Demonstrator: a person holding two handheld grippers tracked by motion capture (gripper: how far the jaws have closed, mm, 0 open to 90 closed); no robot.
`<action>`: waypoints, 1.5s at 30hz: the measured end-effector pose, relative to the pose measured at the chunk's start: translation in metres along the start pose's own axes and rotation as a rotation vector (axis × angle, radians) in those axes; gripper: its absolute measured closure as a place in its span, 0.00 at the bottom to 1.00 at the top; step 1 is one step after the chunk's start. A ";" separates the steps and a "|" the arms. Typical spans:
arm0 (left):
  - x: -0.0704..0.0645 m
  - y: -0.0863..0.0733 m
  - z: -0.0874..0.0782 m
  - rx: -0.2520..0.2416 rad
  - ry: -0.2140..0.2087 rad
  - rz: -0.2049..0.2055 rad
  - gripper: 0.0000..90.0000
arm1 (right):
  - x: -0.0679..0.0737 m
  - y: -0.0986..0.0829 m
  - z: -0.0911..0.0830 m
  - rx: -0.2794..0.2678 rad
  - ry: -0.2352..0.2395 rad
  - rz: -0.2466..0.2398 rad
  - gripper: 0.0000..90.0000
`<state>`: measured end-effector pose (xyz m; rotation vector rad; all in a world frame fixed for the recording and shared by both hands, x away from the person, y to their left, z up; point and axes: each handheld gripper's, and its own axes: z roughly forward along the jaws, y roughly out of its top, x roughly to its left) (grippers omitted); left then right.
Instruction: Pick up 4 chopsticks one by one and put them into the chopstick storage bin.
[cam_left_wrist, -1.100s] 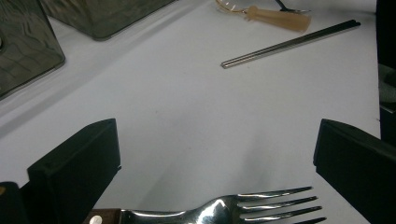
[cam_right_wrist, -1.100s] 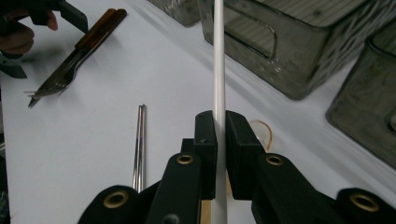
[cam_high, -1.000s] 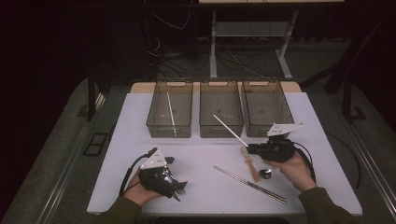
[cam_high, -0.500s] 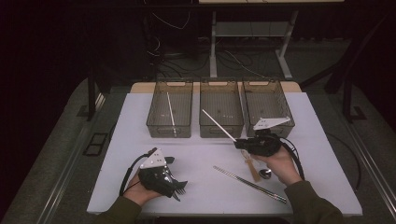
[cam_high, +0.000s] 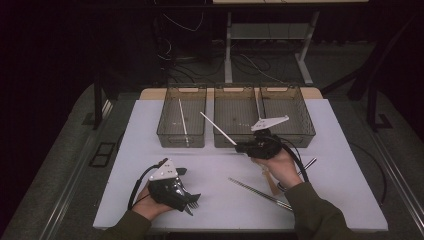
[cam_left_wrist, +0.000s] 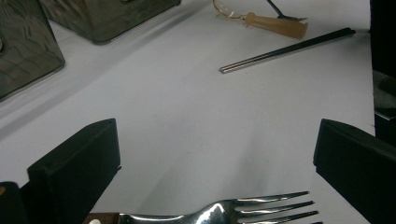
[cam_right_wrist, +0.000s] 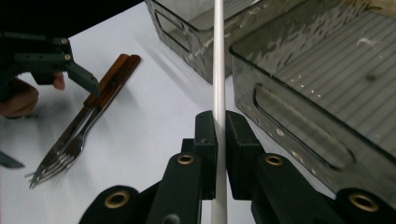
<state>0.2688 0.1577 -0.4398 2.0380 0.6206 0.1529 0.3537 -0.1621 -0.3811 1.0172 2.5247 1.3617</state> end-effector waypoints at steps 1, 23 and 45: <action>0.000 0.000 0.000 -0.002 -0.001 0.001 0.00 | 0.001 0.003 0.002 -0.001 0.001 -0.003 0.94; -0.001 0.001 0.000 -0.006 -0.002 0.001 0.00 | 0.011 0.066 0.041 -0.036 -0.051 0.028 0.94; -0.001 0.003 0.000 -0.006 -0.012 0.019 0.00 | 0.009 0.118 0.097 -0.079 -0.133 0.076 0.94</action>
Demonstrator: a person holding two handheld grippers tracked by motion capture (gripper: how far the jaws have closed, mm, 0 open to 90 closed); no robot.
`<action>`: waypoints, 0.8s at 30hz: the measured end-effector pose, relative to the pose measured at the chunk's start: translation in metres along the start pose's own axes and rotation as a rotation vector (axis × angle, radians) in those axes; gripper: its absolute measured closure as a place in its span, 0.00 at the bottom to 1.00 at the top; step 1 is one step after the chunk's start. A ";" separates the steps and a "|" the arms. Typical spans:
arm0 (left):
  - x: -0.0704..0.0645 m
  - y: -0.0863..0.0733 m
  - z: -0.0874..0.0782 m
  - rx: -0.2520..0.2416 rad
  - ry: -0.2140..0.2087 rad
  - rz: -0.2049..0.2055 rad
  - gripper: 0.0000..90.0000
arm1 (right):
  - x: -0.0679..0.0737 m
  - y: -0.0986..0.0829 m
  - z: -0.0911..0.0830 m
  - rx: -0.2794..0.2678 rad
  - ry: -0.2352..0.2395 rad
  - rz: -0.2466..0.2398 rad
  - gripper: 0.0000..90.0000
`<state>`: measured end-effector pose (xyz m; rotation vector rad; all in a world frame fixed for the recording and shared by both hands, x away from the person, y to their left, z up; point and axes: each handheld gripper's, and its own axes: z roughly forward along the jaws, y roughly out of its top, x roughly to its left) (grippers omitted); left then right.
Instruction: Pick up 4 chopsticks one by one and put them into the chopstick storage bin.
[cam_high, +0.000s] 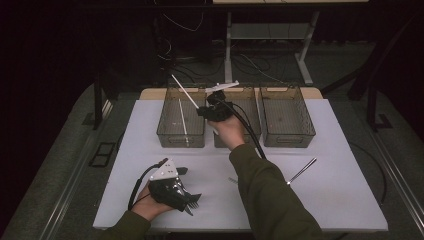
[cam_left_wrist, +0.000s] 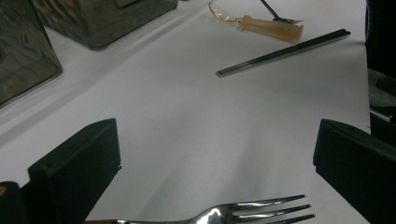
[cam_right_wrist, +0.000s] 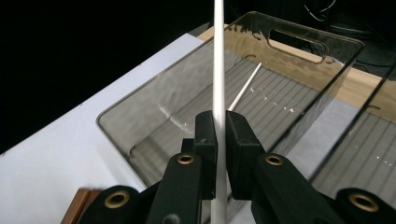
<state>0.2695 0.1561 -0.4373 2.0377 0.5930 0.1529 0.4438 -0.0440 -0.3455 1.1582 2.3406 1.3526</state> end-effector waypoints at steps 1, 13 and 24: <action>0.000 0.000 0.000 -0.002 0.000 -0.002 0.00 | 0.001 0.002 0.004 -0.001 -0.005 0.005 0.94; 0.001 0.000 -0.001 -0.003 -0.006 0.001 0.00 | 0.009 0.012 0.041 0.020 -0.027 0.011 0.94; 0.001 0.000 -0.002 -0.007 -0.010 -0.002 0.00 | 0.011 0.011 0.072 0.063 -0.045 0.027 0.94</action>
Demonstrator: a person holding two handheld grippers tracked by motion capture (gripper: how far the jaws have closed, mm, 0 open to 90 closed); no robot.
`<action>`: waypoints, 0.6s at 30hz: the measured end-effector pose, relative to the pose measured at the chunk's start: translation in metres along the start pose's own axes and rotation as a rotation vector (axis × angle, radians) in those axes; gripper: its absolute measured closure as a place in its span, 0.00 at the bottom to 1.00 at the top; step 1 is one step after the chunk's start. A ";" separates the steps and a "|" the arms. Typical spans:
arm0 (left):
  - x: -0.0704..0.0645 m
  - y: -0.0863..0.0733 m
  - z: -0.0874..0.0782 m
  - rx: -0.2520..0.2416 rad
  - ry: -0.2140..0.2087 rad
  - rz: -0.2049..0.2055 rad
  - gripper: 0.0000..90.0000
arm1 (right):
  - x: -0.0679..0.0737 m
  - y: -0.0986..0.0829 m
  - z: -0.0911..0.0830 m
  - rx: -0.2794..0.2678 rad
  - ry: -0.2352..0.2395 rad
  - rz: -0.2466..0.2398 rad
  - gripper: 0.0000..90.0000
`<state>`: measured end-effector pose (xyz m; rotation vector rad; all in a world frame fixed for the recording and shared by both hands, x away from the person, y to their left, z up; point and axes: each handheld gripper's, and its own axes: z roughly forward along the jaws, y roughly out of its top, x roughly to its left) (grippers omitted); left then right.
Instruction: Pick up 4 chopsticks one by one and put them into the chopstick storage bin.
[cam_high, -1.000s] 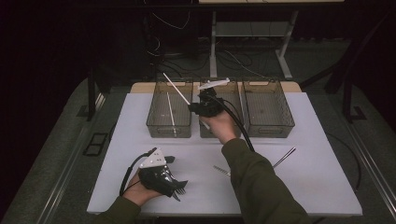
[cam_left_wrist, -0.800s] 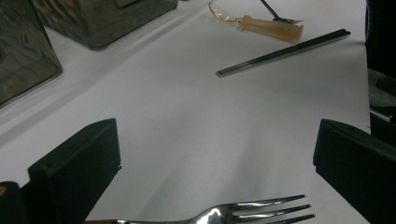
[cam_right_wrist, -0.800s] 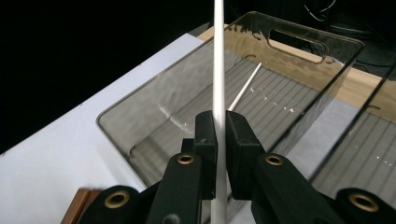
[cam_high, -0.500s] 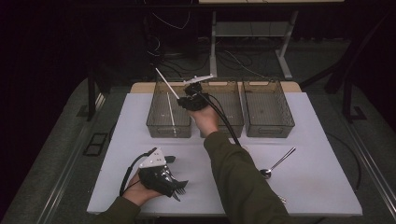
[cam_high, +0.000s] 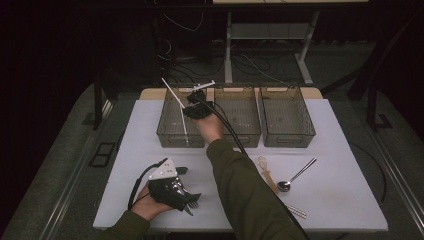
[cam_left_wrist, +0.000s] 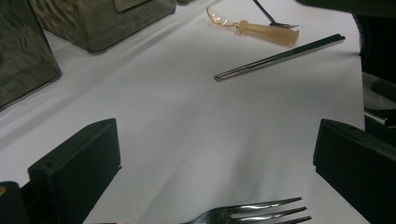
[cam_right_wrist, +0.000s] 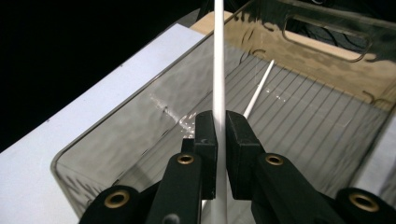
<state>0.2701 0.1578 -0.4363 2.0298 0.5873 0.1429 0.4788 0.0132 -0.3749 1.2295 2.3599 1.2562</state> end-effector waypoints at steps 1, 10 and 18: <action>0.000 0.000 0.000 -0.006 0.000 -0.002 0.00 | 0.001 -0.001 0.002 0.009 -0.005 0.005 0.94; -0.001 0.000 0.000 -0.004 -0.006 0.002 0.00 | 0.003 -0.007 0.009 0.063 -0.053 -0.005 0.66; 0.000 0.000 0.000 -0.002 -0.002 0.012 0.00 | -0.003 -0.007 -0.017 0.029 0.004 -0.025 0.59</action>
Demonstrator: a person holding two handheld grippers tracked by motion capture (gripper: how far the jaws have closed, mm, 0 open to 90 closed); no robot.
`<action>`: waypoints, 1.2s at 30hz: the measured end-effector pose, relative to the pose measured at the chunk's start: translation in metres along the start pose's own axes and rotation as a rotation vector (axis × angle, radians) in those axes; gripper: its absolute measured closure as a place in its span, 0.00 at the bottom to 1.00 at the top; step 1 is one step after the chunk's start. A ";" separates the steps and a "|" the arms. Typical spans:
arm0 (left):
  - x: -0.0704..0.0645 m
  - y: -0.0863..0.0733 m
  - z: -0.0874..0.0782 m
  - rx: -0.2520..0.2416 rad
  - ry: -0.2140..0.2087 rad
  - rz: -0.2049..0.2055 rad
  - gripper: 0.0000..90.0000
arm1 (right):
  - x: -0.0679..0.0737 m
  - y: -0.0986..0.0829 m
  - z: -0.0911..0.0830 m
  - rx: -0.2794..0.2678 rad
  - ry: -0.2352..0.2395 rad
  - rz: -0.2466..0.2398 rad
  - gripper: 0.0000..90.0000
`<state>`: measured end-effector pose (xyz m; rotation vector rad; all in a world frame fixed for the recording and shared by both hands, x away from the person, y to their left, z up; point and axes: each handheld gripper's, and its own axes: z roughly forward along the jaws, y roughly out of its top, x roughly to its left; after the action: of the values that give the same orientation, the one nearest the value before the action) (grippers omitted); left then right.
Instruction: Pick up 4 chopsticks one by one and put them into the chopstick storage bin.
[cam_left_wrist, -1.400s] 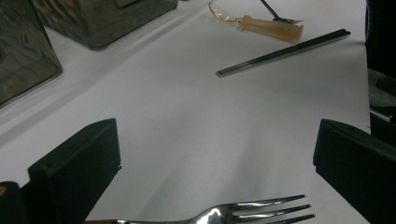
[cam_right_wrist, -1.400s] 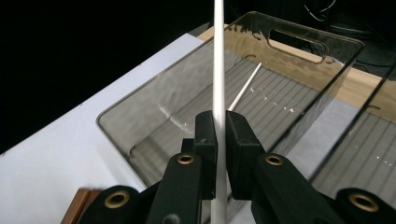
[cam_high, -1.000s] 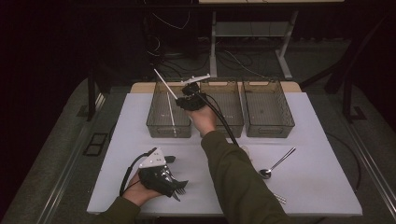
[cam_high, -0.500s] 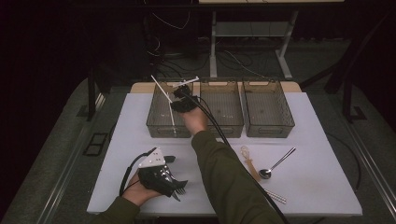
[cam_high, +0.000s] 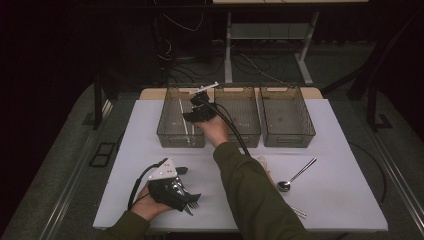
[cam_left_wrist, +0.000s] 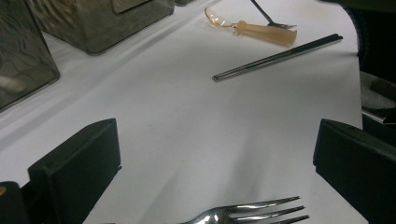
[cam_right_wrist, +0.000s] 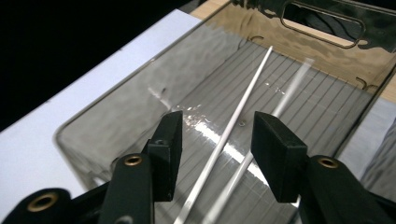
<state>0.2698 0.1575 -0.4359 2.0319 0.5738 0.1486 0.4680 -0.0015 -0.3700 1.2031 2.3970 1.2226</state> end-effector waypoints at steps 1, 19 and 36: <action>0.000 0.000 0.000 0.004 0.000 0.001 0.00 | -0.001 -0.001 -0.004 -0.006 0.010 -0.005 0.58; -0.001 0.000 0.000 -0.012 0.009 -0.010 0.00 | -0.015 -0.017 -0.055 -0.040 0.122 -0.080 0.44; -0.001 -0.001 -0.001 -0.015 0.019 -0.022 0.00 | -0.031 -0.043 -0.104 -0.084 0.169 -0.121 0.37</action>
<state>0.2684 0.1577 -0.4361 2.0109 0.6048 0.1583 0.4124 -0.0998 -0.3414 0.9508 2.4661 1.4217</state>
